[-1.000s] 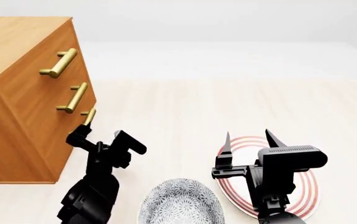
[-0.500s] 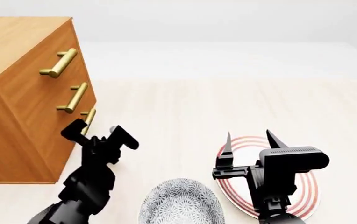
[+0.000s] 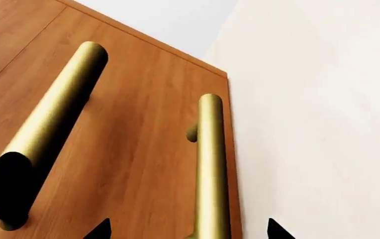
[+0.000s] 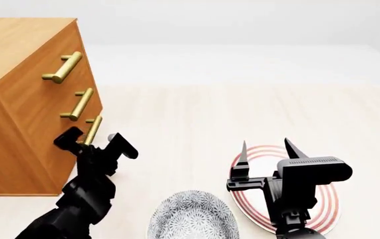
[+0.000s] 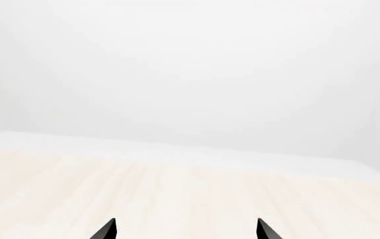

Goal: Open the bottom drawer of the cabinet.

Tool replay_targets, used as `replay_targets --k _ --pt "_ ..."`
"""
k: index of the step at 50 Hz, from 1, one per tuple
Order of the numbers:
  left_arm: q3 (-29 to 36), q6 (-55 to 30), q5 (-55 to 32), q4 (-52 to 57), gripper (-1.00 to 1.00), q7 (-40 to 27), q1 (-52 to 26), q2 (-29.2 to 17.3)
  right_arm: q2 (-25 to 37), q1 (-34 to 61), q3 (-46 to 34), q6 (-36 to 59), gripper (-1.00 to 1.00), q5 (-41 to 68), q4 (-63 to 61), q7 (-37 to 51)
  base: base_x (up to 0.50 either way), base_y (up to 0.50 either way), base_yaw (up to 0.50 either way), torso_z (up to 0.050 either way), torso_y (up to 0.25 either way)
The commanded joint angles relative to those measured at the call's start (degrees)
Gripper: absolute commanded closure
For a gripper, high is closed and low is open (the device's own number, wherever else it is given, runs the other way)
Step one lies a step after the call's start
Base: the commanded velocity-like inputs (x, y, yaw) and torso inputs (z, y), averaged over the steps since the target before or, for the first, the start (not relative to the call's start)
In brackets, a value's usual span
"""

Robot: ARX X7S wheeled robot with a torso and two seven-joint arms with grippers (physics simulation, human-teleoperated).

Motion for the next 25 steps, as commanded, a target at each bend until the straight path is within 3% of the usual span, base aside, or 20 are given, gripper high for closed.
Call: replay_targets --k 1,6,7,25 --pt "3.01 -2.25 -3.55 -1.04 -1.0 -0.05 -0.54 -0.87 0.24 -0.15 -0.15 -0.31 -1.0 0.25 0.09 0.35 0.0 0.0 0.0 0.0 0.0" --pt "3.96 -2.09 -4.08 -1.04 -1.0 -0.14 -0.51 -0.91 0.3 -0.17 -0.24 -0.59 -1.0 0.39 0.26 0.44 0.0 0.0 0.0 0.0 0.0" --pt "4.17 -2.0 -4.13 -1.04 1.0 -0.22 -0.48 -0.92 0.31 -0.2 -0.25 -0.66 -1.0 0.43 0.27 0.46 0.0 0.0 0.0 0.0 0.0" --pt "5.97 -1.72 -5.3 -1.04 1.0 -0.38 -0.45 -1.02 0.78 -0.2 -0.53 -0.59 -1.0 0.82 -0.07 1.03 0.0 0.0 0.0 0.0 0.001"
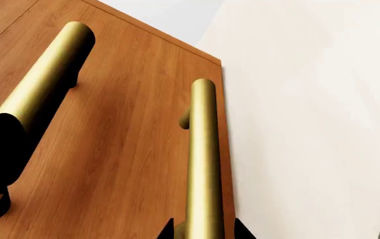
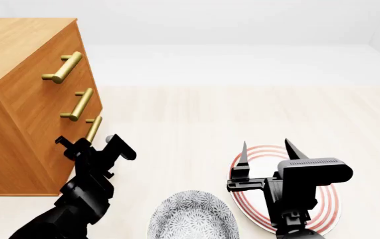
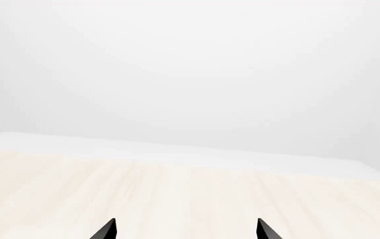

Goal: Open the bottom drawer of the cabinet.

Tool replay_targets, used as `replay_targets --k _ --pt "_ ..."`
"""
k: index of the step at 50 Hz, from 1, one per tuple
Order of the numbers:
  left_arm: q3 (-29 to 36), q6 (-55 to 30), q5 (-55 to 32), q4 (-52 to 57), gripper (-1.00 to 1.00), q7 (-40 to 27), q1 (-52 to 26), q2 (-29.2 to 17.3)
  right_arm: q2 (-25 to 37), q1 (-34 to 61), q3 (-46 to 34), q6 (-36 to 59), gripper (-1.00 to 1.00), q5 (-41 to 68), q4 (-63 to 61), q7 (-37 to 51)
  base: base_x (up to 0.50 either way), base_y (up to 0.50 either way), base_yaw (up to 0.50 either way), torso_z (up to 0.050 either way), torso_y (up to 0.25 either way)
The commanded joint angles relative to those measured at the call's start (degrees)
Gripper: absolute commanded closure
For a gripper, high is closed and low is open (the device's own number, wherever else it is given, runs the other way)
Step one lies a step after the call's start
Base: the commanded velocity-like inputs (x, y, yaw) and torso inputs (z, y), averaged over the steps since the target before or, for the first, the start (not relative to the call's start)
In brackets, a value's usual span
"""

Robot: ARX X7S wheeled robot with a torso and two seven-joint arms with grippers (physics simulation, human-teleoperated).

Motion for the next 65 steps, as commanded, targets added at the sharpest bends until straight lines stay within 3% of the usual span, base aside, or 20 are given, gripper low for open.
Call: replay_targets --k 1,17,25,40,65 --pt "-0.45 -0.84 2.52 -0.29 1.0 -0.25 0.1 -0.48 0.29 0.19 -0.21 0.23 -1.0 0.28 -0.17 0.37 0.0 0.0 0.0 0.0 0.0" --pt "0.99 -2.34 2.8 0.41 1.0 1.53 -1.15 3.34 0.7 0.77 -0.68 0.69 -1.0 0.65 -0.4 0.82 0.0 0.0 0.0 0.0 0.001" --pt "0.24 -14.55 1.78 18.94 1.0 1.91 3.15 -0.44 0.9 0.41 -0.75 0.19 -1.0 0.87 -0.33 1.04 0.0 0.0 0.0 0.0 0.001" --pt "0.94 -21.56 1.78 29.55 1.0 2.04 5.47 -1.26 1.2 0.36 -0.95 -0.38 -1.0 1.26 -0.02 1.37 0.0 0.0 0.0 0.0 0.001" --pt "3.14 -26.04 2.32 33.8 1.0 2.82 4.94 1.78 1.98 0.23 -1.01 -0.36 -1.0 2.0 -0.73 2.04 0.0 0.0 0.0 0.001 0.003"
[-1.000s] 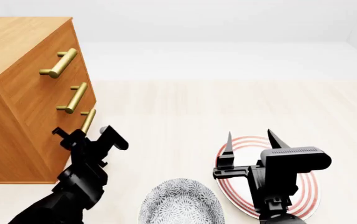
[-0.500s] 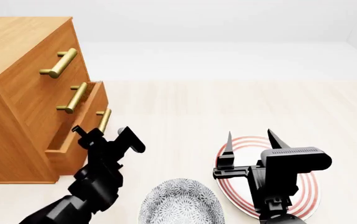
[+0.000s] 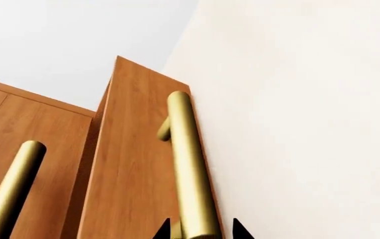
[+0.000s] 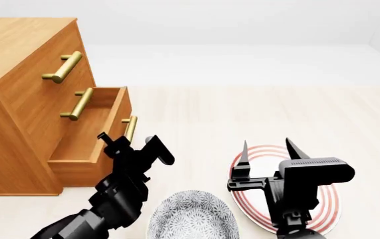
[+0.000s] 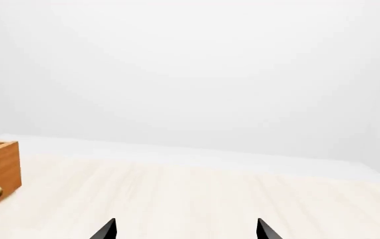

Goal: Open the bottom drawer of the cabinet.

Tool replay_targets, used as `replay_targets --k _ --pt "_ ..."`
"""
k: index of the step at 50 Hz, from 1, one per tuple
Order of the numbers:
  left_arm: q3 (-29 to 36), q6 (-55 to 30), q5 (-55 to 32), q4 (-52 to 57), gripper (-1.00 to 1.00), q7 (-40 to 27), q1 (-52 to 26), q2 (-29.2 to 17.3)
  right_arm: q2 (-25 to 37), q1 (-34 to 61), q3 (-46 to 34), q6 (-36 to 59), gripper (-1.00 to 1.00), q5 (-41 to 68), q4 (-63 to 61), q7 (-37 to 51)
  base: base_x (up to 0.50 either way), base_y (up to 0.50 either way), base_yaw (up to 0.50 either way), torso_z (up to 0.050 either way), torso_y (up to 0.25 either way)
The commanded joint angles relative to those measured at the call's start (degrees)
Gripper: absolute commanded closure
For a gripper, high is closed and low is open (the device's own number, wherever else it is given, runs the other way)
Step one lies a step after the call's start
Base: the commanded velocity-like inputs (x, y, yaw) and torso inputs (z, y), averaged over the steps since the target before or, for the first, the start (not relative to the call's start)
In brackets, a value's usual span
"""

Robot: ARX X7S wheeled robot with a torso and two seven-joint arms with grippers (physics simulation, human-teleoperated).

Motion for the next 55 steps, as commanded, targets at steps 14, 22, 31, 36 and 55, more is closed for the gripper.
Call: replay_targets --k 14,22,31,36,55 --pt "0.87 -2.24 2.15 2.37 1.0 -1.96 0.25 1.23 0.55 0.05 -0.31 -0.03 -1.0 0.59 -0.13 0.66 0.0 0.0 0.0 0.001 0.004" --pt "1.64 -4.12 2.29 7.54 -1.0 -1.29 0.87 0.0 0.66 -0.03 -0.34 -0.35 -1.0 0.82 0.08 0.83 0.0 0.0 0.0 0.0 0.001" --pt "2.04 -6.2 2.5 11.71 -1.0 -1.29 1.33 -1.0 0.76 -0.06 -0.36 -0.66 -1.0 1.05 0.29 0.99 0.0 0.0 0.0 0.0 0.0" --pt "2.19 -7.5 2.59 14.85 -1.0 -1.29 1.69 -1.83 0.75 -0.02 -0.5 -0.93 -1.0 1.13 0.6 1.07 0.0 0.0 0.0 0.0 0.0" --pt "-2.76 -18.8 2.1 37.62 -1.0 -1.56 -0.17 -6.64 1.19 0.39 -0.93 -0.66 -1.0 1.43 0.33 1.46 0.0 0.0 0.0 0.0 0.001"
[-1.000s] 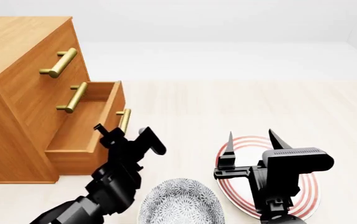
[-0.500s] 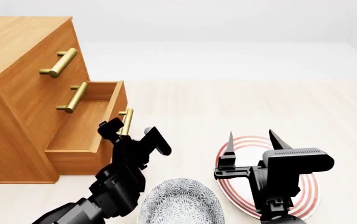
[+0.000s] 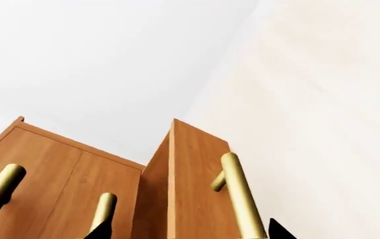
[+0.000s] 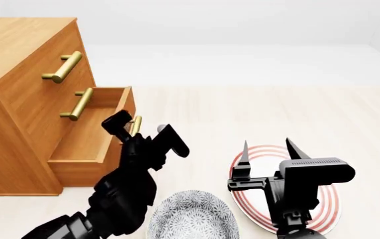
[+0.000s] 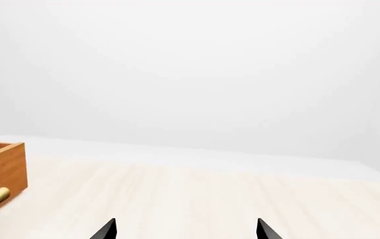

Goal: Open the bottom drawer of the cabinet.

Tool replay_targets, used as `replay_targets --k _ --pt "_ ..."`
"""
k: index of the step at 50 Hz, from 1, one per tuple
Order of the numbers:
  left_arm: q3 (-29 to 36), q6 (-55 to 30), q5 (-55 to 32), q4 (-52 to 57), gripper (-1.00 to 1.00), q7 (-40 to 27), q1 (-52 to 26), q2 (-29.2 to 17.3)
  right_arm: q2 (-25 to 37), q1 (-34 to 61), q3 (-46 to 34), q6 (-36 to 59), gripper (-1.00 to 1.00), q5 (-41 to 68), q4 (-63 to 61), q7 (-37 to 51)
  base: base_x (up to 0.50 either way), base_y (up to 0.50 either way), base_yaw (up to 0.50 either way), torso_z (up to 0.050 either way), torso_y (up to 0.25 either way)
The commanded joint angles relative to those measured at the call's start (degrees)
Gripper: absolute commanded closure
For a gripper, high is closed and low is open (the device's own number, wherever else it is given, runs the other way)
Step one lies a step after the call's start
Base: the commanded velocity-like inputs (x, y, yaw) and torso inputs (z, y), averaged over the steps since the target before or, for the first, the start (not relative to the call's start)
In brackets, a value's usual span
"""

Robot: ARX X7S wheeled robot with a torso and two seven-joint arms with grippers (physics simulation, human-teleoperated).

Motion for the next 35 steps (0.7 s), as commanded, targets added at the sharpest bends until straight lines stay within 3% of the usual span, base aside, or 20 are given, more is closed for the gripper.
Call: replay_targets --k 1,7,19,35 --pt "-4.63 -4.61 -1.05 8.96 -1.0 -0.35 -1.38 -1.51 0.25 0.15 -0.23 0.1 -1.0 0.17 -0.17 0.27 0.0 0.0 0.0 0.0 0.0" --pt "-10.3 -2.46 -2.34 6.33 -1.0 -2.09 -2.75 -0.6 0.43 0.09 -0.27 0.13 -1.0 0.26 -0.41 0.39 0.0 0.0 0.0 0.0 0.0" --pt "-28.3 -1.18 -15.11 -2.91 -1.0 3.11 -4.54 3.21 0.54 0.18 -0.49 -0.04 -1.0 0.45 -0.25 0.67 0.0 0.0 0.0 0.0 0.0" --pt "-34.35 -0.59 -17.89 -16.8 -1.0 3.41 -8.64 4.92 0.74 0.22 -0.73 -0.22 -1.0 0.72 -0.11 1.02 0.0 0.0 0.0 0.0 0.0"
